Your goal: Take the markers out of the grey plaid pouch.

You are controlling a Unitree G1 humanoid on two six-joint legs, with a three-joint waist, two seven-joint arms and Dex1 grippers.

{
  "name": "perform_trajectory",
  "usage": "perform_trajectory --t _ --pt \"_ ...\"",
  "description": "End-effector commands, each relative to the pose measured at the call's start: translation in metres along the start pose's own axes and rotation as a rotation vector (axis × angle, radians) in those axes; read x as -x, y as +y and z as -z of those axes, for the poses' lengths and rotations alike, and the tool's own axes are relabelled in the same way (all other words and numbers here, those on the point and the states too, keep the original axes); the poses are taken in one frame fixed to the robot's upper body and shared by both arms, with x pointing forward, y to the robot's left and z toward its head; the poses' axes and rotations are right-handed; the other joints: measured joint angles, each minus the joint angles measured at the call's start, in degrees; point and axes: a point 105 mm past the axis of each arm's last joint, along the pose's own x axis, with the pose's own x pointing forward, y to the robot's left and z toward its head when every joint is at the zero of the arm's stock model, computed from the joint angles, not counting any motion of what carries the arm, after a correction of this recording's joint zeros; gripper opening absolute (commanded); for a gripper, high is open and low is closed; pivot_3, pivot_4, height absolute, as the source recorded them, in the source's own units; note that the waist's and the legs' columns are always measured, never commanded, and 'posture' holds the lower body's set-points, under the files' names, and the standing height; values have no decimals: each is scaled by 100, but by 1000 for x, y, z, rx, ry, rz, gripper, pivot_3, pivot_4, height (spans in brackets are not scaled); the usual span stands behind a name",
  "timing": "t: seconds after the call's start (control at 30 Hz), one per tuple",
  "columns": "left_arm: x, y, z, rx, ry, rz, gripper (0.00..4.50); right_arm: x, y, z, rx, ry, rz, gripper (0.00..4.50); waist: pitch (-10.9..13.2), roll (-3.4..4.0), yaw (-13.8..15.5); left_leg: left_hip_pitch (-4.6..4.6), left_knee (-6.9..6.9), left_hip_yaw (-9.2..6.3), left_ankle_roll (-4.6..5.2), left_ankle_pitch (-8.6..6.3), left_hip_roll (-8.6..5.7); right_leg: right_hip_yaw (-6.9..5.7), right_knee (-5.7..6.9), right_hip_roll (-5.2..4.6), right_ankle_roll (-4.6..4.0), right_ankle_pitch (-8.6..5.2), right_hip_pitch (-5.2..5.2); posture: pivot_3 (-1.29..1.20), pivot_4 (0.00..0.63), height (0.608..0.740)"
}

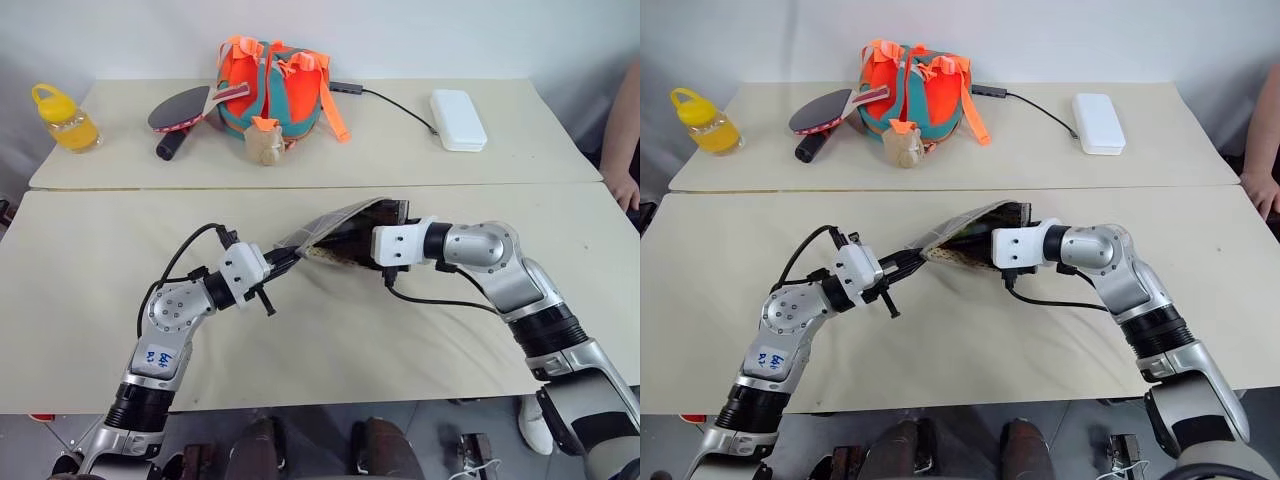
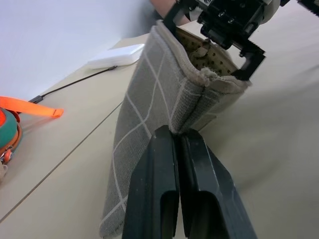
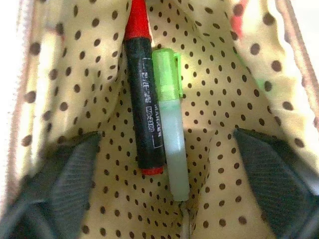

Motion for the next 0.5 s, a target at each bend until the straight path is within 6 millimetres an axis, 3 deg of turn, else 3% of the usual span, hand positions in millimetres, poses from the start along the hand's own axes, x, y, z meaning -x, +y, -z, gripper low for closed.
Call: perform_trajectory --t 0.03,0.23,0.5 --pt "-3 5 -17 -10 -62 -10 0 9 -14 -9 24 -14 17 3935 0 0 3 0 0 0 0 0 0 0 0 0 0 0 0 0 150 740" --pt "-4 3 -18 88 -68 -2 0 18 -23 -13 104 11 -28 1970 0 0 5 0 0 0 0 0 0 0 0 0 0 0 0 0 150 740" --pt "-14 -9 -34 372 -126 99 0 37 -36 -20 154 46 -223 1970 1 1 5 0 2 -3 1 0 1 0 -2 0 0 0 3 0 150 740"
